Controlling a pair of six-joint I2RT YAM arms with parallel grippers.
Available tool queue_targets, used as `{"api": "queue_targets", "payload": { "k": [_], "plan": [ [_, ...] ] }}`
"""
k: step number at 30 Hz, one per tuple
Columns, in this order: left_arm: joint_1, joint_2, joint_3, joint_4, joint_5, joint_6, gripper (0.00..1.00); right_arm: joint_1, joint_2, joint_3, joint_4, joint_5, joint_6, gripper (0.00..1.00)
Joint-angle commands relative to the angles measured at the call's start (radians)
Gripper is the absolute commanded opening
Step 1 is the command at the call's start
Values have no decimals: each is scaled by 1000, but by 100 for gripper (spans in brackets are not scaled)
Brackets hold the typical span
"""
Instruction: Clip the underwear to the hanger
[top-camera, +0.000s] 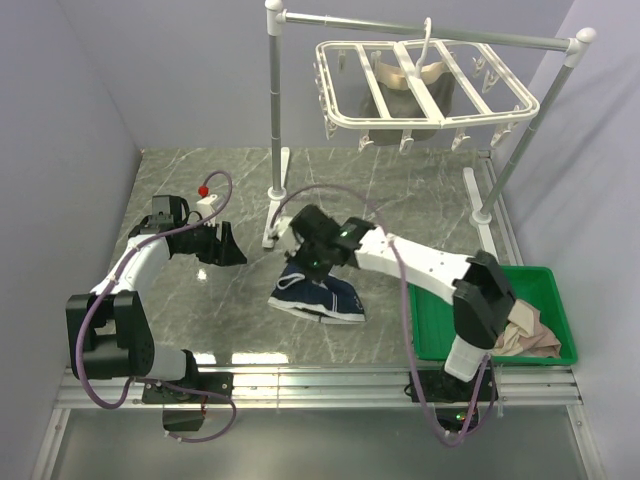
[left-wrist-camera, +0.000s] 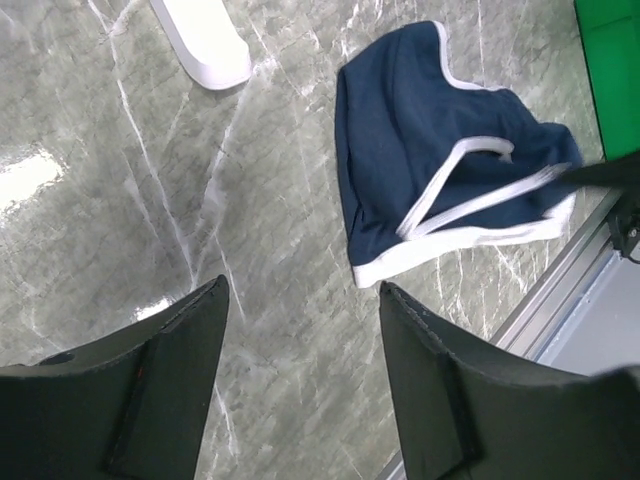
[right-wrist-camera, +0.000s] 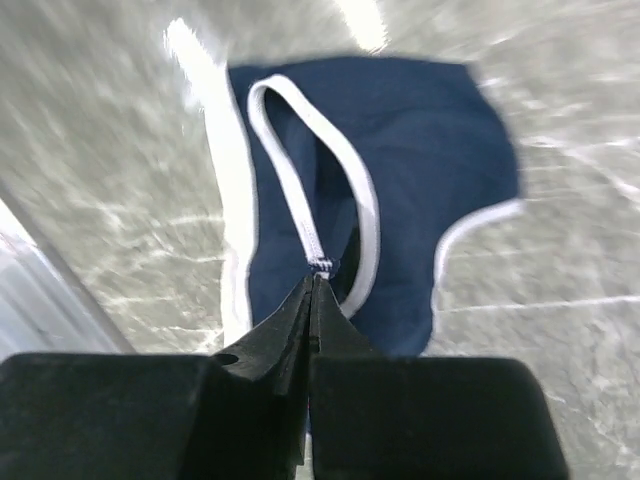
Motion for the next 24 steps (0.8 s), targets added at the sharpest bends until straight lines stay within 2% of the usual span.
{"api": "queue_targets", "payload": {
  "k": [1,4,8,11,17,18,19,20,21,23,24],
  "plan": [
    [3,-33,5,29,50,-9,66,-95,-92,46,-6,-111,78,0],
    [-3,-21,6,33,50,-18,63,-155,-116,10,16,-135,107,0],
    [-14,-5,9,36,40,-24,60,-349,-220,-95,92,-272,215,0],
    [-45,-1,9,41,29,-15,59,-420,-265,-197,117,-293,231,0],
    [-195,-22,-20,98,-89,-3,61,-436,-225,-315,77,-241,214,0],
    [-212,-24,-26,111,-100,-3,62,-437,-215,-312,68,-205,208,10],
    [-241,-24,-31,115,-106,-6,64,-436,-201,-300,42,-179,202,16],
    [-249,-22,-32,116,-106,-9,64,-436,-189,-287,33,-156,182,28],
    [-253,-22,-31,118,-89,-20,66,-436,-190,-269,27,-114,176,34],
    [-252,-13,-22,115,-65,-31,67,-437,-228,-257,30,-99,118,41],
    [-249,-13,-18,112,-52,-41,68,-431,-250,-258,34,-89,95,40]
  ]
}}
